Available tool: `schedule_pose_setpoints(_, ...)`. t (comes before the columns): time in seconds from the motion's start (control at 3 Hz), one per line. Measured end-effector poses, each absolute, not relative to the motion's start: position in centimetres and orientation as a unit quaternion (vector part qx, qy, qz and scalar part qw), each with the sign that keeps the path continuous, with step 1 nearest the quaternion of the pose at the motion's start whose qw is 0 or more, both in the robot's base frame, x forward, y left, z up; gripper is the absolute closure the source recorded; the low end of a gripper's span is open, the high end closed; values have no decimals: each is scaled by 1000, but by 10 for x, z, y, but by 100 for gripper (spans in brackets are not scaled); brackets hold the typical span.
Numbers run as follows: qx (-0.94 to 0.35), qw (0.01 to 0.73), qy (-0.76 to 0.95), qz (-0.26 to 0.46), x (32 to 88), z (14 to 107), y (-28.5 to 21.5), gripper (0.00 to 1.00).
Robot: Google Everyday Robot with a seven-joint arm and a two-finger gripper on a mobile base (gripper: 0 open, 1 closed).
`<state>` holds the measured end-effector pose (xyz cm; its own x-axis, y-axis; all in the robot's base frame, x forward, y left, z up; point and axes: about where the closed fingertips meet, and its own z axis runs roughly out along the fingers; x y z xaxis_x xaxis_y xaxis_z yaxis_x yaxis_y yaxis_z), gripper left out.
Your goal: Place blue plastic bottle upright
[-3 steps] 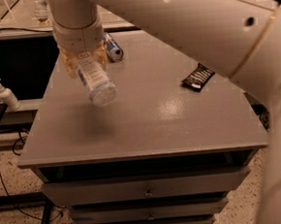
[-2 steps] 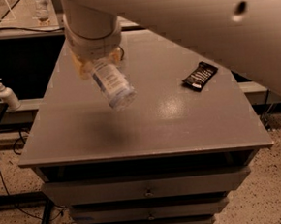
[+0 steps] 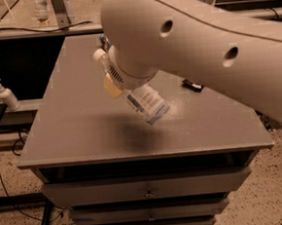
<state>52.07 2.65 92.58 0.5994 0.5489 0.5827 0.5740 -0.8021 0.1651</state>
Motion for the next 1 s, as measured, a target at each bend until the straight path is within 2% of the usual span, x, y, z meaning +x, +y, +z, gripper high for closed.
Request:
schedule_pose_setpoints(0.33, -860, 91, -344, -365, 546, 924, 41, 100)
schedule_pose_setpoints(1.0, -747, 277, -331, -505, 594, 985, 96, 100)
